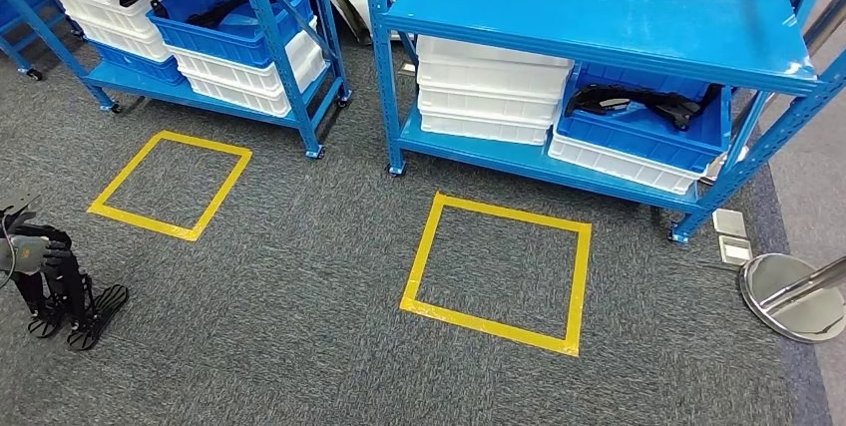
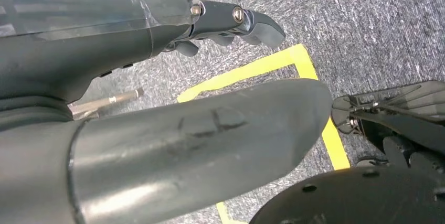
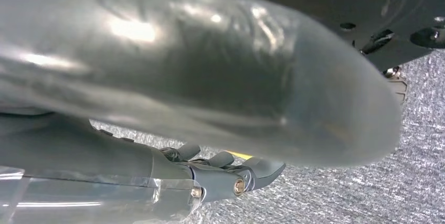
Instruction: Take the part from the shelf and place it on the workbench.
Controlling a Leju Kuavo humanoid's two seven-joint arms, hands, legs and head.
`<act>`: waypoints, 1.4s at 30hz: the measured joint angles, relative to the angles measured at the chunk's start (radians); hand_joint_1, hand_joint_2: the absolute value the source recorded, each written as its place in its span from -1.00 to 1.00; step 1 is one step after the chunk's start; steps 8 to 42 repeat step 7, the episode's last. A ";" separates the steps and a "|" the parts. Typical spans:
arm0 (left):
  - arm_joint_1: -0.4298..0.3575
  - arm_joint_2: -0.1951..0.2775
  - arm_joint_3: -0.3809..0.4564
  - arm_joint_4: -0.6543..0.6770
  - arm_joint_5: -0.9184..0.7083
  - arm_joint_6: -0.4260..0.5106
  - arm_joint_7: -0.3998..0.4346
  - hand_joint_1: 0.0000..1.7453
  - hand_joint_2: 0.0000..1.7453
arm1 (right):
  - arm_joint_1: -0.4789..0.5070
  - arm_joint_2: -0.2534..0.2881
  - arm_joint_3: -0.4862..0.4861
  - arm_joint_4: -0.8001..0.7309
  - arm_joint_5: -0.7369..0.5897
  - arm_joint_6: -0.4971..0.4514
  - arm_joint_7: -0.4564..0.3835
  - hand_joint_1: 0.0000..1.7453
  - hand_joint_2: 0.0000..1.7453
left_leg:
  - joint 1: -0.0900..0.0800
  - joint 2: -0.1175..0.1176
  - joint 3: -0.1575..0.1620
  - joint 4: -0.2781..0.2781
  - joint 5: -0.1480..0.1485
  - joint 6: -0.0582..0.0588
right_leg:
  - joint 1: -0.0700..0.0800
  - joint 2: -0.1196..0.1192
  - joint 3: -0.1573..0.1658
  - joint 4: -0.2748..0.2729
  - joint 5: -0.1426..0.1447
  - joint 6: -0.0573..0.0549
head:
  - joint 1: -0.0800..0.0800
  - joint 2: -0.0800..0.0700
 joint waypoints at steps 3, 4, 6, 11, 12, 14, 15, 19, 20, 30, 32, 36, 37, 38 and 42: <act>0.001 0.000 0.029 0.000 0.000 0.000 0.000 -1.00 -1.00 | 0.001 0.000 -0.016 0.000 0.000 0.002 0.000 -1.00 -1.00 | 0.000 0.000 0.000 0.000 0.000 0.000 | 0.000 0.000 0.000 0.000 0.000 0.000 | 0.000 0.000; 0.001 0.000 0.037 0.000 0.000 0.000 0.000 -1.00 -1.00 | 0.001 0.000 -0.021 0.001 0.000 0.002 0.000 -1.00 -1.00 | 0.000 0.000 0.000 0.000 0.000 0.000 | 0.000 0.000 0.000 0.000 0.000 0.000 | 0.000 0.000; 0.001 0.000 0.052 -0.001 0.000 -0.001 0.000 -1.00 -1.00 | 0.002 0.000 -0.030 0.001 0.000 0.002 0.000 -1.00 -1.00 | 0.000 0.000 0.000 0.000 0.000 0.000 | 0.000 0.000 0.000 0.000 0.000 0.000 | 0.000 0.000; 0.001 0.000 0.055 -0.001 0.000 -0.001 0.000 -1.00 -1.00 | 0.002 0.000 -0.032 0.001 0.000 0.002 0.000 -1.00 -1.00 | 0.000 0.000 0.000 0.000 0.000 0.000 | 0.000 0.000 0.000 0.000 0.000 0.000 | 0.000 0.000; 0.001 0.000 0.055 -0.001 0.000 -0.001 0.000 -1.00 -1.00 | 0.002 0.000 -0.032 0.001 0.000 0.002 0.000 -1.00 -1.00 | 0.000 0.000 0.000 0.000 0.000 0.000 | 0.000 0.000 0.000 0.000 0.000 0.000 | 0.000 0.000; 0.001 0.000 0.055 -0.001 0.000 -0.001 0.000 -1.00 -1.00 | 0.002 0.000 -0.032 0.001 0.000 0.002 0.000 -1.00 -1.00 | 0.000 0.000 0.000 0.000 0.000 0.000 | 0.000 0.000 0.000 0.000 0.000 0.000 | 0.000 0.000; 0.001 0.000 0.055 -0.001 0.000 -0.001 0.000 -1.00 -1.00 | 0.002 0.000 -0.032 0.001 0.000 0.002 0.000 -1.00 -1.00 | 0.000 0.000 0.000 0.000 0.000 0.000 | 0.000 0.000 0.000 0.000 0.000 0.000 | 0.000 0.000; 0.001 0.000 0.055 -0.001 0.000 -0.001 0.000 -1.00 -1.00 | 0.002 0.000 -0.032 0.001 0.000 0.002 0.000 -1.00 -1.00 | 0.000 0.000 0.000 0.000 0.000 0.000 | 0.000 0.000 0.000 0.000 0.000 0.000 | 0.000 0.000; 0.001 0.000 0.055 -0.001 0.000 -0.001 0.000 -1.00 -1.00 | 0.002 0.000 -0.032 0.001 0.000 0.002 0.000 -1.00 -1.00 | 0.000 0.000 0.000 0.000 0.000 0.000 | 0.000 0.000 0.000 0.000 0.000 0.000 | 0.000 0.000; 0.001 0.000 0.055 -0.001 0.000 -0.001 0.000 -1.00 -1.00 | 0.002 0.000 -0.032 0.001 0.000 0.002 0.000 -1.00 -1.00 | 0.000 0.000 0.000 0.000 0.000 0.000 | 0.000 0.000 0.000 0.000 0.000 0.000 | 0.000 0.000; 0.001 0.000 0.055 -0.001 0.000 -0.001 0.000 -1.00 -1.00 | 0.002 0.000 -0.032 0.001 0.000 0.002 0.000 -1.00 -1.00 | 0.000 0.000 0.000 0.000 0.000 0.000 | 0.000 0.000 0.000 0.000 0.000 0.000 | 0.000 0.000; 0.001 0.000 0.055 -0.001 0.000 -0.001 0.000 -1.00 -1.00 | 0.002 0.000 -0.032 0.001 0.000 0.002 0.000 -1.00 -1.00 | 0.000 0.000 0.000 0.000 0.000 0.000 | 0.000 0.000 0.000 0.000 0.000 0.000 | 0.000 0.000; 0.001 0.000 0.055 -0.001 0.000 -0.001 0.000 -1.00 -1.00 | 0.002 0.000 -0.032 0.001 0.000 0.002 0.000 -1.00 -1.00 | 0.000 0.000 0.000 0.000 0.000 0.000 | 0.000 0.000 0.000 0.000 0.000 0.000 | 0.000 0.000; 0.001 0.000 0.055 -0.001 0.000 -0.001 0.000 -1.00 -1.00 | 0.002 0.000 -0.032 0.001 0.000 0.002 0.000 -1.00 -1.00 | 0.000 0.000 0.000 0.000 0.000 0.000 | 0.000 0.000 0.000 0.000 0.000 0.000 | 0.000 0.000; 0.001 0.000 0.055 -0.001 0.000 -0.001 0.000 -1.00 -1.00 | 0.002 0.000 -0.032 0.001 0.000 0.002 0.000 -1.00 -1.00 | 0.000 0.000 0.000 0.000 0.000 0.000 | 0.000 0.000 0.000 0.000 0.000 0.000 | 0.000 0.000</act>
